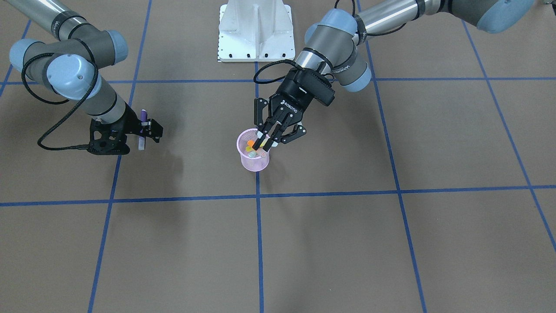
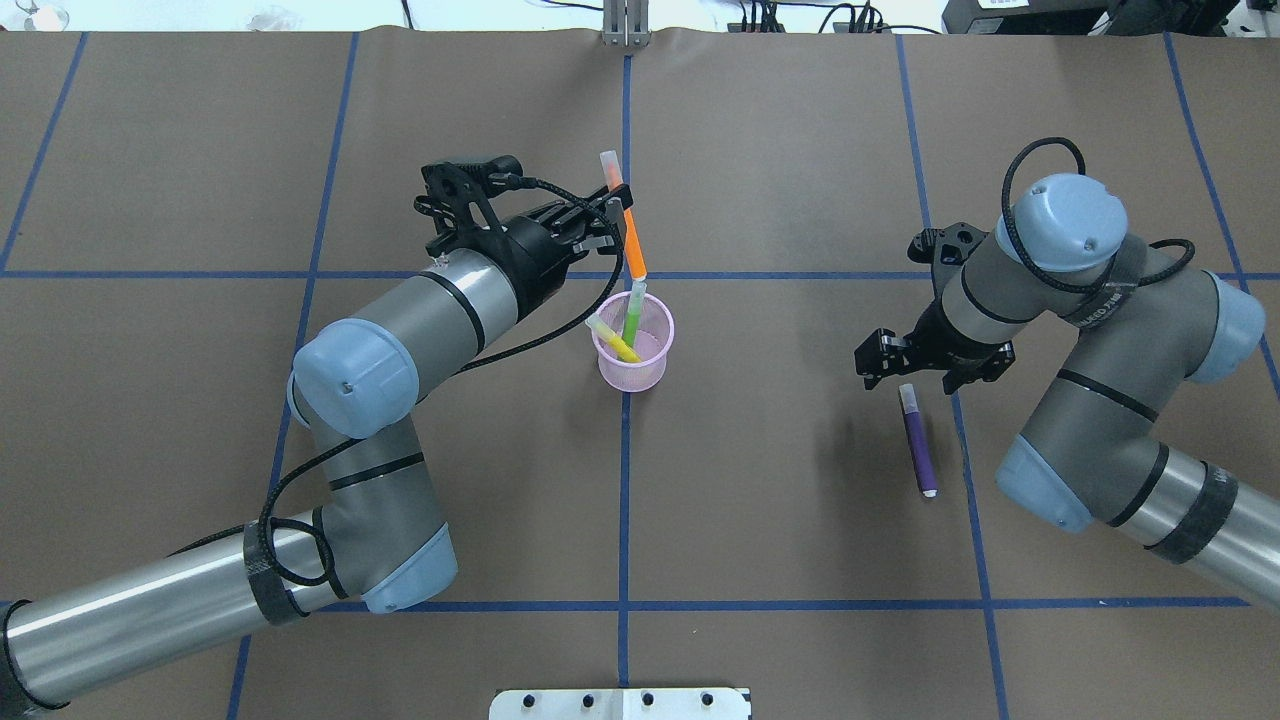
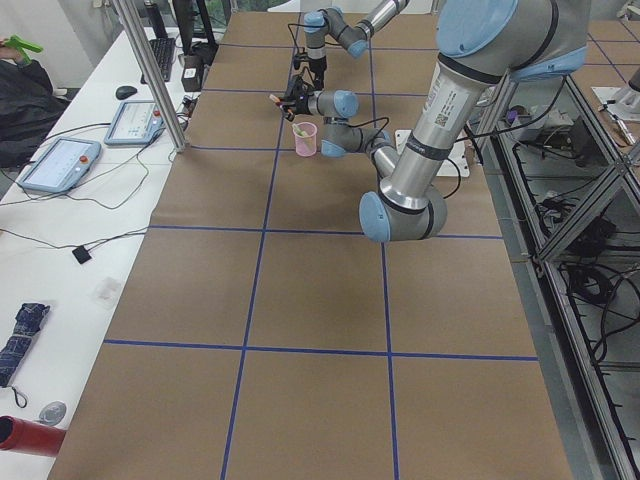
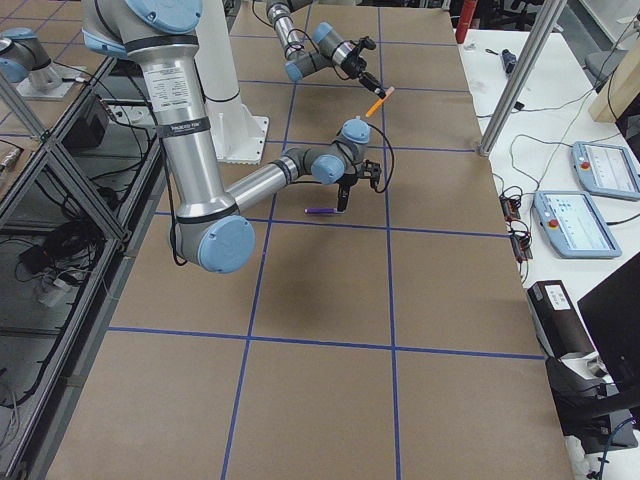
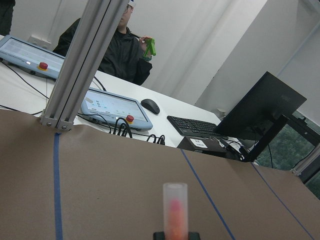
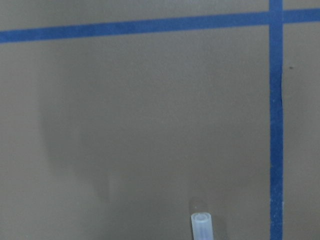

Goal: Collect pens into pen holder
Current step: 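Lower the right gripper onto the purple marker and close on it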

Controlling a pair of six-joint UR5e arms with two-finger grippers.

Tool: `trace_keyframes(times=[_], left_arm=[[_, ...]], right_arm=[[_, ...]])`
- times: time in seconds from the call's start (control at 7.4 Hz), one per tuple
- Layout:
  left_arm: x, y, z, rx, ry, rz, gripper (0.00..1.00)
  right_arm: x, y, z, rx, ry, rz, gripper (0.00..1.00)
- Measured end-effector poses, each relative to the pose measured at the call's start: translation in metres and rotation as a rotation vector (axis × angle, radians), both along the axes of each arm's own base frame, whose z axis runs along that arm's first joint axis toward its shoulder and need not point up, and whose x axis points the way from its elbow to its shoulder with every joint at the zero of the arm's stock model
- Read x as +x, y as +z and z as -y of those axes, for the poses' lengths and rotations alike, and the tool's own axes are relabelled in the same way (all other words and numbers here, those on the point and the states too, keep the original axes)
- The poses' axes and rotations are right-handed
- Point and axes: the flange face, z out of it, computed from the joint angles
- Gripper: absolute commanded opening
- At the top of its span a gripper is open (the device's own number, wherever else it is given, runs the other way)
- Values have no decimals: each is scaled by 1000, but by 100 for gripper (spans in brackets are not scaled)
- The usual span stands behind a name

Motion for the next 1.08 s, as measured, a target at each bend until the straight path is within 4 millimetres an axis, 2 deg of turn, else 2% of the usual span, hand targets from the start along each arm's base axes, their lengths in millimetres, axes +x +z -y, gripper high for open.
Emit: trace_keyframes(times=[0.27, 0.54, 1.08], left_arm=[[0, -1, 0, 0, 4, -1, 0], [0, 0, 0, 0, 6, 0, 0], [0, 2, -1, -1, 8, 3, 0]], right_arm=[[0, 10, -8, -11, -17, -7, 71], [2, 18, -12, -13, -31, -10, 70], [-4, 21, -18, -16, -48, -14, 70]])
